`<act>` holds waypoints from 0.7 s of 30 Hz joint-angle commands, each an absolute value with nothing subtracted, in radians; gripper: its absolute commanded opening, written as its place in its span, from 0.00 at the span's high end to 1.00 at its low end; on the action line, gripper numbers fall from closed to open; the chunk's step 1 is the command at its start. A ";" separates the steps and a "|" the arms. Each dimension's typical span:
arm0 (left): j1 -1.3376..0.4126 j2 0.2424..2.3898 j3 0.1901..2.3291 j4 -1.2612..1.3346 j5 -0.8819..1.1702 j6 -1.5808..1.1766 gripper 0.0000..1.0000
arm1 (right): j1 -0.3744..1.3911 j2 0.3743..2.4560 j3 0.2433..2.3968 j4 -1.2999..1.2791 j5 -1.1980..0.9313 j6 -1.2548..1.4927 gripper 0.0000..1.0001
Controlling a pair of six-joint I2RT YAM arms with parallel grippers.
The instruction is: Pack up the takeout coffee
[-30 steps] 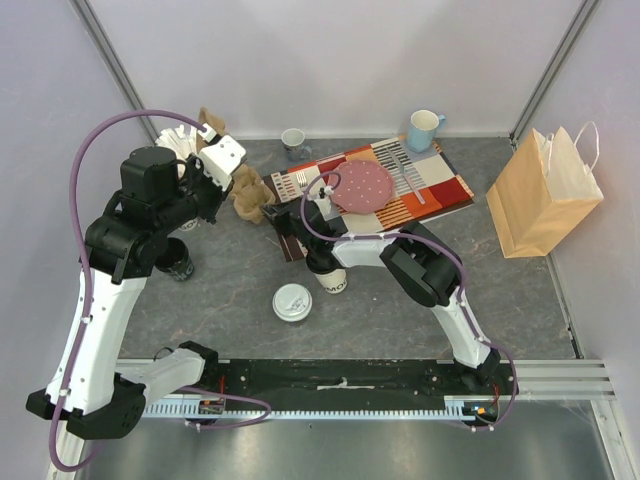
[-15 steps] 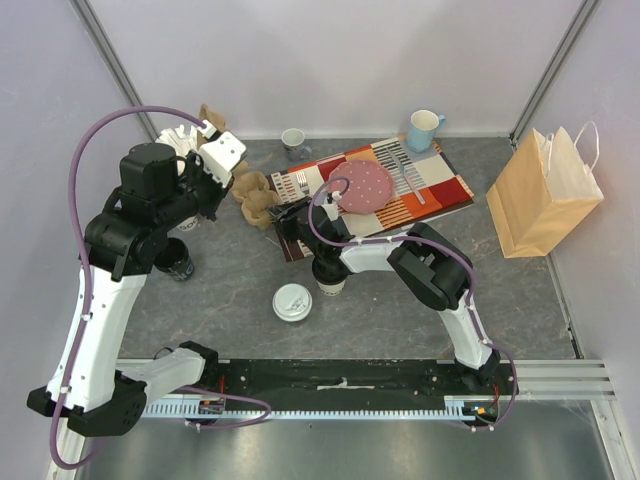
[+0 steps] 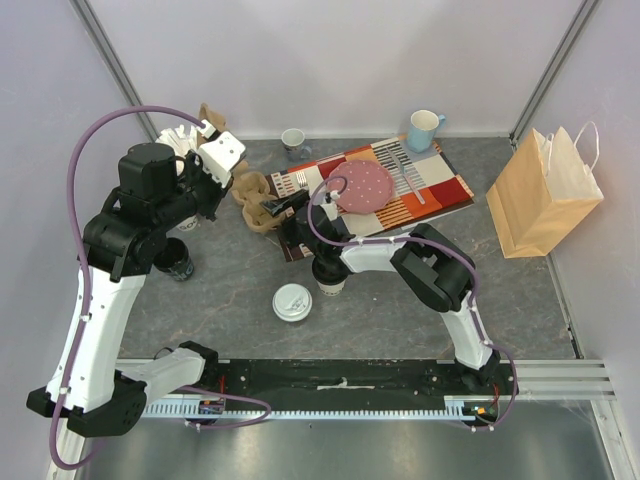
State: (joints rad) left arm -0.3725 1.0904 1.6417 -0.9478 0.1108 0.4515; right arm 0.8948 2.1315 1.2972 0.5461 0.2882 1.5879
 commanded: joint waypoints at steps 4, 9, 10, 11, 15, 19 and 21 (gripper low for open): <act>-0.373 1.089 1.675 -0.936 0.127 0.483 0.98 | 0.922 2.069 1.403 0.538 0.233 1.591 0.02; -0.371 1.089 1.681 -0.942 0.126 0.486 0.98 | 0.950 2.127 1.494 0.497 0.163 1.617 0.02; -0.373 1.089 1.681 -0.942 0.124 0.485 0.98 | 0.951 2.131 1.494 0.492 0.157 1.621 0.02; -0.373 1.088 1.681 -0.945 0.124 0.486 0.98 | 0.953 2.132 1.491 0.488 0.153 1.623 0.02; -0.373 1.083 1.684 -0.948 0.112 0.492 0.98 | 0.957 2.093 1.468 0.456 0.150 1.592 0.02; -0.373 1.078 1.706 -0.956 0.109 0.492 0.98 | 0.957 2.000 1.417 0.430 0.230 1.427 0.02; -0.371 1.078 1.727 -0.957 0.100 0.488 0.98 | 0.950 1.953 1.416 0.437 0.224 1.298 0.02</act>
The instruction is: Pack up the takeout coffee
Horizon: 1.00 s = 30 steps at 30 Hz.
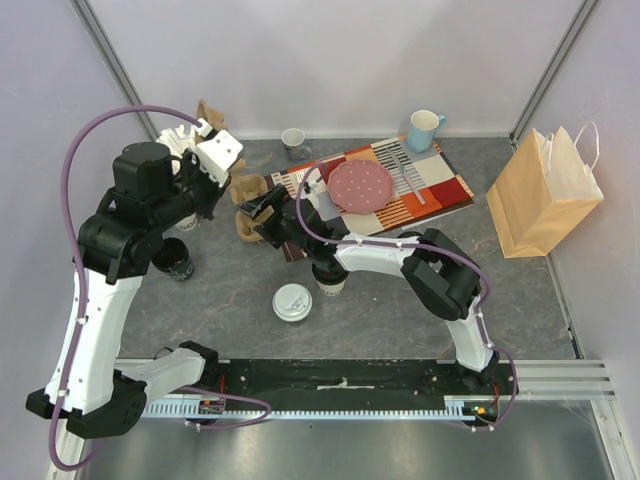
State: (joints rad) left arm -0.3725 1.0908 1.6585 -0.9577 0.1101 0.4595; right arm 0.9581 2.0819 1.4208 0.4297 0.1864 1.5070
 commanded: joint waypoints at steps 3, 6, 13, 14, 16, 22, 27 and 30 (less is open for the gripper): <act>-0.373 1.075 1.755 -0.962 0.084 0.474 0.98 | 0.950 1.902 1.506 0.332 0.215 0.891 0.02; -0.371 1.072 1.767 -0.965 0.074 0.457 0.98 | 0.939 1.852 1.604 0.119 0.209 0.519 0.02; -0.371 1.060 1.766 -0.979 0.066 0.448 0.98 | 0.821 1.560 1.566 -0.303 0.373 0.129 0.02; -0.371 1.060 1.761 -0.982 0.066 0.448 0.98 | 0.787 1.492 1.563 -0.340 0.385 0.103 0.02; -0.371 1.058 1.755 -0.982 0.069 0.448 0.98 | 0.750 1.436 1.554 -0.470 0.426 0.068 0.02; -0.371 1.061 1.736 -0.983 0.089 0.443 0.98 | 0.687 1.309 1.392 -0.718 0.320 0.079 0.07; -0.373 1.063 1.729 -0.982 0.103 0.443 0.98 | 0.640 1.264 1.182 -0.764 0.273 0.201 0.60; -0.371 1.060 1.726 -0.983 0.107 0.443 0.98 | 0.601 1.267 1.072 -0.762 0.177 0.265 0.83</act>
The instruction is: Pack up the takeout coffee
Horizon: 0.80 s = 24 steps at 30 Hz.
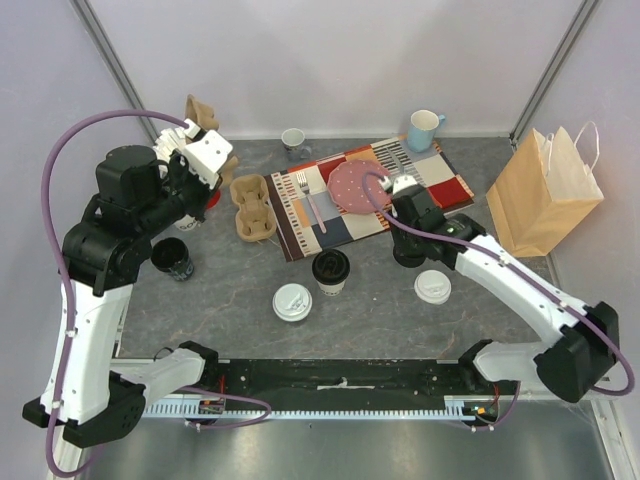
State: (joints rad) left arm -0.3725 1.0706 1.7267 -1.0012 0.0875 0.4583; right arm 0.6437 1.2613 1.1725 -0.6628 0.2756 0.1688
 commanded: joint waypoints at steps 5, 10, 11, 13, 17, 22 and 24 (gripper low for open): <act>-0.371 1.057 1.718 -0.973 0.120 0.440 0.98 | 0.600 1.313 0.910 -0.706 0.058 0.391 1.00; -0.371 1.052 1.703 -0.947 0.152 0.436 0.98 | 0.600 1.350 0.792 -0.626 0.158 0.506 1.00; -0.371 1.051 1.698 -0.939 0.153 0.436 0.98 | 0.598 1.357 0.781 -0.608 0.178 0.514 1.00; -0.371 1.049 1.695 -0.931 0.158 0.437 0.98 | 0.589 1.393 0.775 -0.571 0.241 0.535 1.00; -0.371 1.046 1.703 -0.930 0.158 0.445 0.98 | 0.537 1.436 0.746 -0.512 0.313 0.597 1.00; -0.373 1.031 1.733 -0.953 0.137 0.465 0.98 | 0.422 1.385 0.657 -0.468 0.351 0.666 1.00; -0.373 1.029 1.738 -0.953 0.135 0.468 0.98 | 0.373 1.353 0.628 -0.466 0.348 0.683 1.00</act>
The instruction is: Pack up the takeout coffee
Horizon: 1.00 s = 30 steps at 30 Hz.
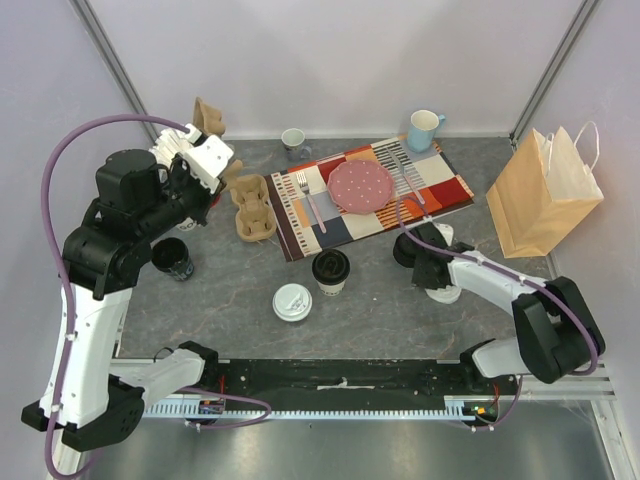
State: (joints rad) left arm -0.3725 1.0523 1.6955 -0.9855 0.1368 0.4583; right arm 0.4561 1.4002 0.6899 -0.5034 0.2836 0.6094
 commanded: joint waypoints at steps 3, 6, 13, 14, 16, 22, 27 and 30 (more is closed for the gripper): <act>-0.373 1.029 1.735 -0.953 0.143 0.463 0.98 | 0.272 1.280 0.594 -0.471 0.366 0.686 1.00; -0.373 1.028 1.724 -0.954 0.144 0.465 0.98 | 0.122 1.186 0.565 -0.472 0.397 0.672 1.00; -0.373 1.032 1.724 -0.956 0.135 0.469 0.98 | 0.021 1.129 0.612 -0.443 0.209 0.525 1.00; -0.373 1.034 1.724 -0.956 0.135 0.469 0.98 | 0.026 1.132 0.626 -0.445 0.171 0.509 1.00; -0.373 1.038 1.723 -0.956 0.133 0.469 0.98 | 0.098 1.131 0.679 -0.457 0.140 0.468 1.00; -0.373 1.054 1.727 -0.957 0.141 0.462 0.98 | 0.466 1.074 0.732 -0.295 0.154 0.301 1.00; -0.373 1.060 1.740 -0.962 0.143 0.462 0.98 | 0.538 1.345 0.865 -0.350 0.069 0.135 1.00; -0.373 1.068 1.749 -0.965 0.135 0.460 0.98 | 0.558 1.494 0.948 -0.380 0.029 0.069 1.00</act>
